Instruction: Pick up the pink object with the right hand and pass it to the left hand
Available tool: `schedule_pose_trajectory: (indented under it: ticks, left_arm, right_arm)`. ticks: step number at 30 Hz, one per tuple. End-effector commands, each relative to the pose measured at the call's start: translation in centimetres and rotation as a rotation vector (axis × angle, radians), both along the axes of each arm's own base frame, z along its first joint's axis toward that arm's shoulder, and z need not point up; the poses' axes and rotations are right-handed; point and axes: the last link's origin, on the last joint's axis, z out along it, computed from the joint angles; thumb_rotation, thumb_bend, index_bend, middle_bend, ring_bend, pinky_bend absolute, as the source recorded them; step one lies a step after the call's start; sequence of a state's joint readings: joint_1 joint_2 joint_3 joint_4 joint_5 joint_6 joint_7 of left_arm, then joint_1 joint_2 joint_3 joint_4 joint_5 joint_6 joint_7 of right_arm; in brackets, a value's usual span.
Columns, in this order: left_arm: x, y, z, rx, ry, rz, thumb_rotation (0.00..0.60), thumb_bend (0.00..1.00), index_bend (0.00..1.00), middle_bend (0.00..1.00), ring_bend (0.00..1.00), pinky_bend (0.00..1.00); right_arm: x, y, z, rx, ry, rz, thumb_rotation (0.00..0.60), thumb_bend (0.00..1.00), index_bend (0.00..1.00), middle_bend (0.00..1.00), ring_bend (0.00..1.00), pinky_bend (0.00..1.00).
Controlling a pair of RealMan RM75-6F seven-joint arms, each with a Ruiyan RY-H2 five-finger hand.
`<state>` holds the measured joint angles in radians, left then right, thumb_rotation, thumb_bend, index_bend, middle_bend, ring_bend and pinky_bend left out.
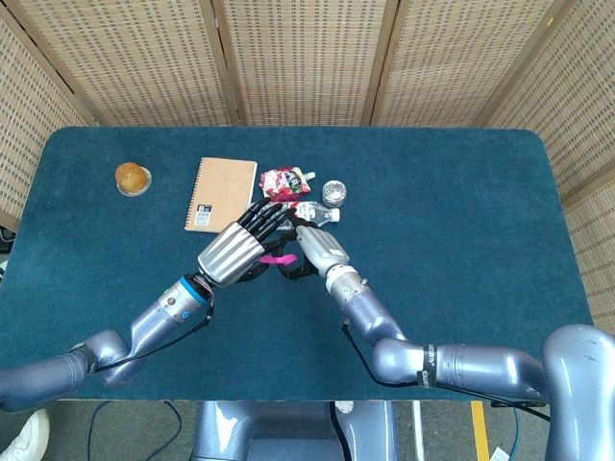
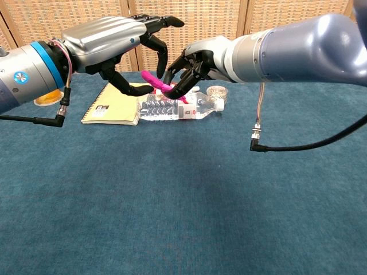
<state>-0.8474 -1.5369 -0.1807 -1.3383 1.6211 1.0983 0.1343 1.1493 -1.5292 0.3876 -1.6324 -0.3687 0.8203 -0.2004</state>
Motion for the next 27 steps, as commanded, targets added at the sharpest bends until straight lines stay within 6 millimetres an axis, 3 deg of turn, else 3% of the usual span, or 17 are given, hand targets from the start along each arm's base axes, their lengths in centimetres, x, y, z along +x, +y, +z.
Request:
schedule_pose_trajectory:
  ticks: [1, 27]
  left_arm:
    - [0.06, 0.00, -0.08, 0.000, 0.004, -0.002, 0.600, 0.35, 0.53, 0.00, 0.00, 0.00]
    - [0.71, 0.04, -0.93, -0.006, -0.001, 0.009, 0.600, 0.36, 0.60, 0.00, 0.00, 0.00]
  right_arm:
    - [-0.12, -0.02, -0.04, 0.001, 0.001, -0.001, 0.600, 0.61, 0.68, 0.11, 0.00, 0.00]
    - [-0.50, 0.08, -0.14, 0.013, -0.008, -0.005, 0.600, 0.61, 0.69, 0.11, 0.00, 0.00]
